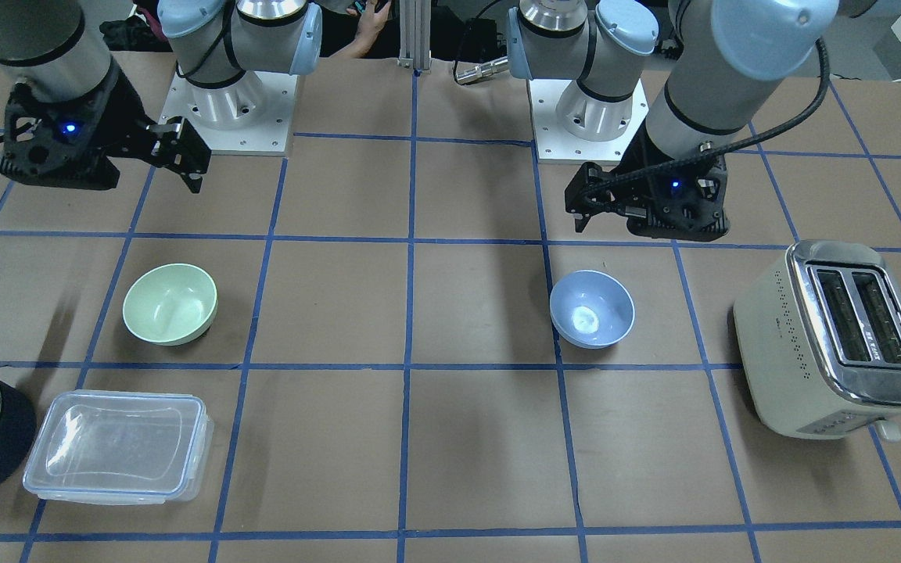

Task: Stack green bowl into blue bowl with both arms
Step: 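Lower left gripper onto light blue bowl while right lowers onto pale green bowl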

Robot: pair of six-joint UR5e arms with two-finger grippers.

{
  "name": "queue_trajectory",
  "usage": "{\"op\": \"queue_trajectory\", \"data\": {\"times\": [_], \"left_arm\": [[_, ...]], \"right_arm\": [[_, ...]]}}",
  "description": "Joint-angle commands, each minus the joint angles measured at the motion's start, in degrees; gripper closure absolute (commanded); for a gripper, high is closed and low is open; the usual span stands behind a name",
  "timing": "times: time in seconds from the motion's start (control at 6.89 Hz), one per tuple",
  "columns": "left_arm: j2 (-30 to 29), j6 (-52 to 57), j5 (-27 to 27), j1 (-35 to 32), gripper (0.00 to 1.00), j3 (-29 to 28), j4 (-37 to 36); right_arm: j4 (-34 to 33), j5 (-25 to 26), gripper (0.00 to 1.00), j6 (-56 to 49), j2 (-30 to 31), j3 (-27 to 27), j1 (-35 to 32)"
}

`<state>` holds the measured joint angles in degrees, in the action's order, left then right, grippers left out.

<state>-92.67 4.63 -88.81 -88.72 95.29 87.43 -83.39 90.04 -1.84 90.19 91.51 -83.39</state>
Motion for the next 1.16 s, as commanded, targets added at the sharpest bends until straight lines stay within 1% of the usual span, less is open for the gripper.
{"op": "queue_trajectory", "data": {"times": [0.0,0.15,0.29,0.44,0.58,0.73,0.87,1.02], "left_arm": [[-2.15,-0.67,0.47,-0.05,0.0,13.27,-18.24],[-3.29,-1.2,0.56,-0.57,0.0,19.35,-26.96],[-4.7,-1.2,0.48,-1.01,0.0,22.28,-32.01],[-6.28,-1.38,0.48,-1.45,0.0,22.92,-32.67],[-8.12,-2.08,0.13,-3.02,0.0,22.92,-32.76],[-9.7,-2.34,-0.4,-3.74,0.0,22.84,-34.5],[-10.76,-2.26,-0.75,-3.74,0.19,22.75,-35.3],[-11.91,-2.43,-3.62,-3.74,0.45,22.75,-35.4]], "right_arm": [[-3.94,-0.22,0.0,-4.97,-6.05,1.29,9.52],[-7.98,-0.04,0.0,-11.02,-7.73,3.13,12.0],[-11.5,-0.3,0.0,-11.69,-8.71,6.37,13.68],[-17.8,-0.31,0.0,-11.78,-10.37,10.14,13.78],[-26.39,-0.13,0.0,-15.09,-12.04,15.4,13.78],[-32.83,0.13,0.0,-19.56,-12.66,19.11,13.96],[-33.67,-0.13,0.0,-19.86,-13.54,21.93,13.96],[-34.46,-0.13,0.0,-19.95,-14.51,22.48,14.05]]}}
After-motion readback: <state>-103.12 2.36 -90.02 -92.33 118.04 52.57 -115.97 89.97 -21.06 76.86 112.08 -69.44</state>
